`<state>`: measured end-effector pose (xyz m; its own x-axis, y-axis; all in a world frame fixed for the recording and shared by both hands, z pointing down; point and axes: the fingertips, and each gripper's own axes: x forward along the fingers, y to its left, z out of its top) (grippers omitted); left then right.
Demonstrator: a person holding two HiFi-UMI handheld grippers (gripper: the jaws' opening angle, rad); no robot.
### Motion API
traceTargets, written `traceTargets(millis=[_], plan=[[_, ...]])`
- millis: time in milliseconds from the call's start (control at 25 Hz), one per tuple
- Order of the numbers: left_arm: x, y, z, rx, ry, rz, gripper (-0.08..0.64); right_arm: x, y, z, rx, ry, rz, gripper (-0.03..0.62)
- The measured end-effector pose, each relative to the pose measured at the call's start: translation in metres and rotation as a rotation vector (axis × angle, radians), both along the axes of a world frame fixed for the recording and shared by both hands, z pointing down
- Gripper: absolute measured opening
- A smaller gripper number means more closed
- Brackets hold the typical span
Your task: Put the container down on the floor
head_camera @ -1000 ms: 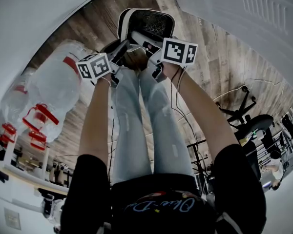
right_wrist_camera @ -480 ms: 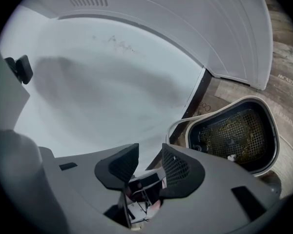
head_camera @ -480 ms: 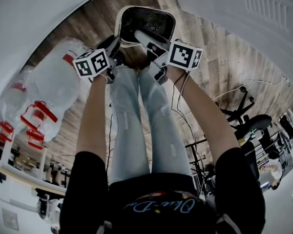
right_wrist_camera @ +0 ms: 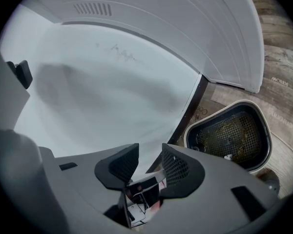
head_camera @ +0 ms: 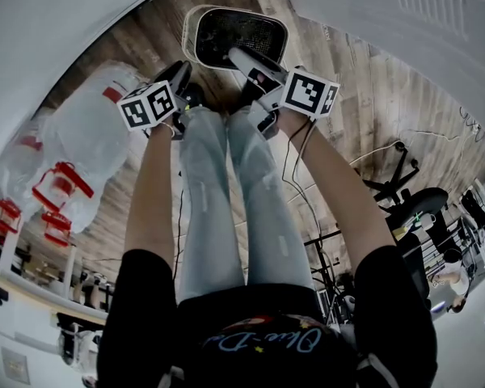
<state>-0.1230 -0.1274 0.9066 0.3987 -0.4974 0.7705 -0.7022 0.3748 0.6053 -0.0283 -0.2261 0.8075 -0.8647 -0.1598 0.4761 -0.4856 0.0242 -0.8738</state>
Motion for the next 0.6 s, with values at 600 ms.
traceTargets(millis=[600], plan=[[0.02,-0.042,-0.085,0.182,0.163,0.028,0.009,0.009,0.001,-0.046,0.048,0.023,0.074,-0.002]])
